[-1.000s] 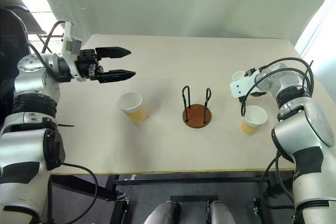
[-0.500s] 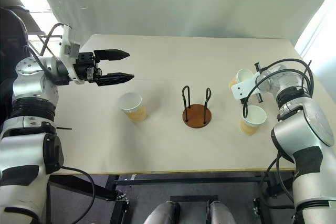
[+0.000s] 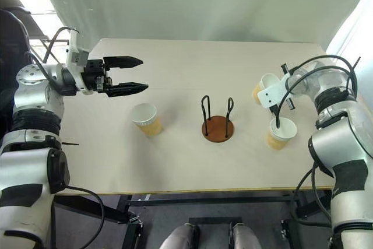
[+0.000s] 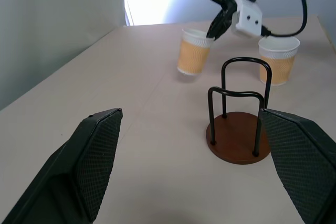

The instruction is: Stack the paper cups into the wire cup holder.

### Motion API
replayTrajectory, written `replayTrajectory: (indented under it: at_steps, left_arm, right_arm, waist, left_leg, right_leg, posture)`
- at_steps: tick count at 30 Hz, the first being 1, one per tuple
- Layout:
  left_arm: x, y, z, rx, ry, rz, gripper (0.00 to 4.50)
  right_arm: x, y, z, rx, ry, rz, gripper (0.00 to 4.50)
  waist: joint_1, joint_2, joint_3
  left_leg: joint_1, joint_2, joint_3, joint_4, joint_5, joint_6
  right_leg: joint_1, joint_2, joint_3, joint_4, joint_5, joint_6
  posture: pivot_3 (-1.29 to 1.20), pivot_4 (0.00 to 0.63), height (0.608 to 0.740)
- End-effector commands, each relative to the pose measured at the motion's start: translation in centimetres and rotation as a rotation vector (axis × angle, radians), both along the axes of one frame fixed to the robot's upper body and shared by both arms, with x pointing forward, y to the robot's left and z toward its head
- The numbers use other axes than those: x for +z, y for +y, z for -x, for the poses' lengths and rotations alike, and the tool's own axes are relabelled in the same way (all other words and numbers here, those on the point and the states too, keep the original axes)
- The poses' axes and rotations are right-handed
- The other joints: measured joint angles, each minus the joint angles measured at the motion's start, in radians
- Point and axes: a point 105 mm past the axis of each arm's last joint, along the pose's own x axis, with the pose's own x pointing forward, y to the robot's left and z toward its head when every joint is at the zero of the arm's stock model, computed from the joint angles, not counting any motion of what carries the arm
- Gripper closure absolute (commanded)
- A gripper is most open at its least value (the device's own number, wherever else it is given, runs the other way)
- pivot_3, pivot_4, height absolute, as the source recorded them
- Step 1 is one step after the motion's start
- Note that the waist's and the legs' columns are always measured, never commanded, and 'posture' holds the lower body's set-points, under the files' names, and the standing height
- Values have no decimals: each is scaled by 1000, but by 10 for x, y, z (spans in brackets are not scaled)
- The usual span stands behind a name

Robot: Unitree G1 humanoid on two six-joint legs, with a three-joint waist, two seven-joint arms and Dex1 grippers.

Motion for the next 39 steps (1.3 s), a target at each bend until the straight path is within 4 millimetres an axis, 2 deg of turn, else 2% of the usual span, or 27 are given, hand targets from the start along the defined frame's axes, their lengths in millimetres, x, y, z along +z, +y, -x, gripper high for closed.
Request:
replayTrajectory:
  at_steps: [1, 6, 14, 18, 21, 26, 35, 39]
  left_arm:
    - [11, 3, 4, -12, -45, -9, 0]
    - [8, 1, 1, -9, -40, -14, 0]
    - [-4, 5, -2, 20, -14, -25, 0]
    - [-6, 2, -5, 23, -7, -26, 0]
    - [-7, -2, -7, 21, -4, -32, 0]
    - [-7, -7, -9, 7, -9, -31, 0]
    - [-6, -11, -9, -8, -11, -35, 0]
    - [0, -20, -12, -26, -15, -39, 0]
  right_arm:
    - [33, 13, 1, 58, -58, -22, 4482]
    - [53, 25, 7, 115, -57, 3, 4482]
    - [98, 64, 39, 287, -75, 56, 4482]
    - [108, 74, 56, 322, -75, 56, 4482]
    - [108, 81, 70, 355, -55, 59, 4482]
    - [101, 86, 81, 375, -19, 50, 4482]
    - [98, 88, 84, 376, -9, 46, 4482]
    - [95, 95, 85, 400, 22, 54, 4482]
  waist:
    - [-1, 0, 0]
    - [1, 0, 0]
    - [-2, 0, 0]
    - [-1, 0, 0]
    - [2, 0, 0]
    - [1, -1, 0]
    - [-2, -1, 0]
    - [0, -1, 0]
  left_leg:
    - [0, 0, 0, 0, 0, 0]
    - [0, 0, 0, 0, 0, 0]
    - [-2, 0, 0, -1, -1, 2]
    - [-2, 0, 0, -1, 0, 4]
    - [-2, 0, 0, 0, 0, 5]
    - [-2, 0, 0, 1, 1, 7]
    - [-1, 0, 0, 2, 2, 9]
    - [-2, 0, 0, 2, 3, 9]
  right_leg:
    - [0, 0, 0, 0, 0, 0]
    - [0, 0, 0, -1, 0, 0]
    - [0, 0, 0, -2, -1, 0]
    - [0, 0, 0, -2, -2, 0]
    - [0, 0, 0, -2, -3, 0]
    - [0, 0, 0, -1, -3, 1]
    - [0, 0, 0, 0, -3, 1]
    - [0, 0, 0, 0, -3, 1]
  posture:
    - [0, 150, 740]
    - [0, 150, 740]
    - [0, 150, 740]
    - [0, 150, 740]
    - [0, 150, 740]
    - [0, 150, 740]
    - [0, 150, 740]
    - [0, 150, 740]
